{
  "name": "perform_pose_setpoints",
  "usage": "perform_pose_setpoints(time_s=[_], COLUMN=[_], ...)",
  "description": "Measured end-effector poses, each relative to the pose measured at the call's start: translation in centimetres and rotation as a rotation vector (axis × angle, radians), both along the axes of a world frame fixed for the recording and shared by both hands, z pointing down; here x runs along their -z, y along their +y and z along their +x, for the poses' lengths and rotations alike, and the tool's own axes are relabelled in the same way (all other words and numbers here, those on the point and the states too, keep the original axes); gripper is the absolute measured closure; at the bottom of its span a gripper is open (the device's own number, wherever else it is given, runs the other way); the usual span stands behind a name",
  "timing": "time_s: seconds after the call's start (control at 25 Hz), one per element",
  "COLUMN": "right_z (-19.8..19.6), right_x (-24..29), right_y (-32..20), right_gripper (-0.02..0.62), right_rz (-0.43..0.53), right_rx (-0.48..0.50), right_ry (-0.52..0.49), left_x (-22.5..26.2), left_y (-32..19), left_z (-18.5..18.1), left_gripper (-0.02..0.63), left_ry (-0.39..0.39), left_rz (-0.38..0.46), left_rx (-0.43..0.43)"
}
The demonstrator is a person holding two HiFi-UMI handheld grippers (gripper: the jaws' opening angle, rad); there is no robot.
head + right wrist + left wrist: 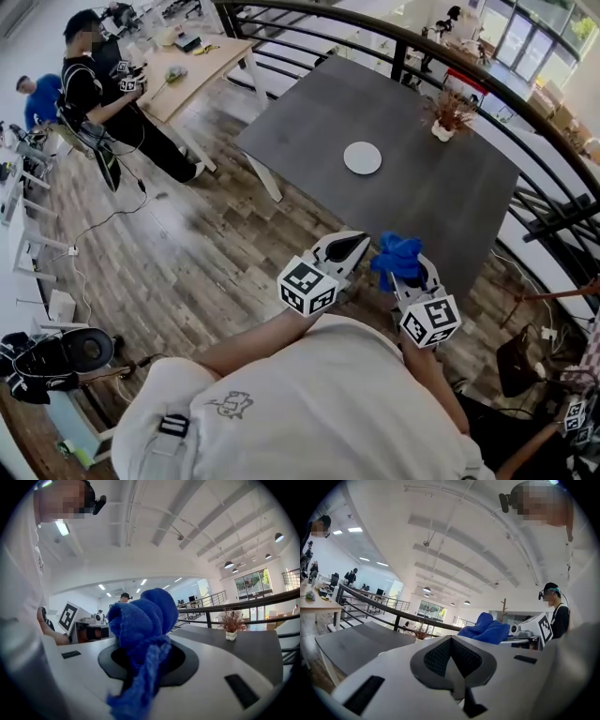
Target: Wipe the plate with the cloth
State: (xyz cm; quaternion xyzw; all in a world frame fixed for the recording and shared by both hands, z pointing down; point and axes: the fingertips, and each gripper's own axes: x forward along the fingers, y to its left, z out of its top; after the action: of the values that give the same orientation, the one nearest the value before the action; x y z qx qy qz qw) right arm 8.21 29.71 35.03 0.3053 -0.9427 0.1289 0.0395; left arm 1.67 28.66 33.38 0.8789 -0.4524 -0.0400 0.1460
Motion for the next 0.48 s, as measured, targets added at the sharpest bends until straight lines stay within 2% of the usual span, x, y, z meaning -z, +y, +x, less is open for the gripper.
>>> perform_pose_setpoints(time_s=[0.24,0.48], right_z=[-4.0,-9.5], right_x=[0.4,0.4], right_y=[-4.3,-8.1], right_gripper=[0.500,0.500], right_rz=[-0.008,-0.011], right_rx=[-0.049,-0.079], right_ry=[-0.011,-0.027], left_x=[0.6,0.9], left_y=[-4.9,-9.0], left_z=[-4.0,-9.6], left_gripper=[0.601,0.601], left_ry=[-0.007,-0.012], left_rz=[-0.001,0.002], left_rx=[-0.048,-0.075])
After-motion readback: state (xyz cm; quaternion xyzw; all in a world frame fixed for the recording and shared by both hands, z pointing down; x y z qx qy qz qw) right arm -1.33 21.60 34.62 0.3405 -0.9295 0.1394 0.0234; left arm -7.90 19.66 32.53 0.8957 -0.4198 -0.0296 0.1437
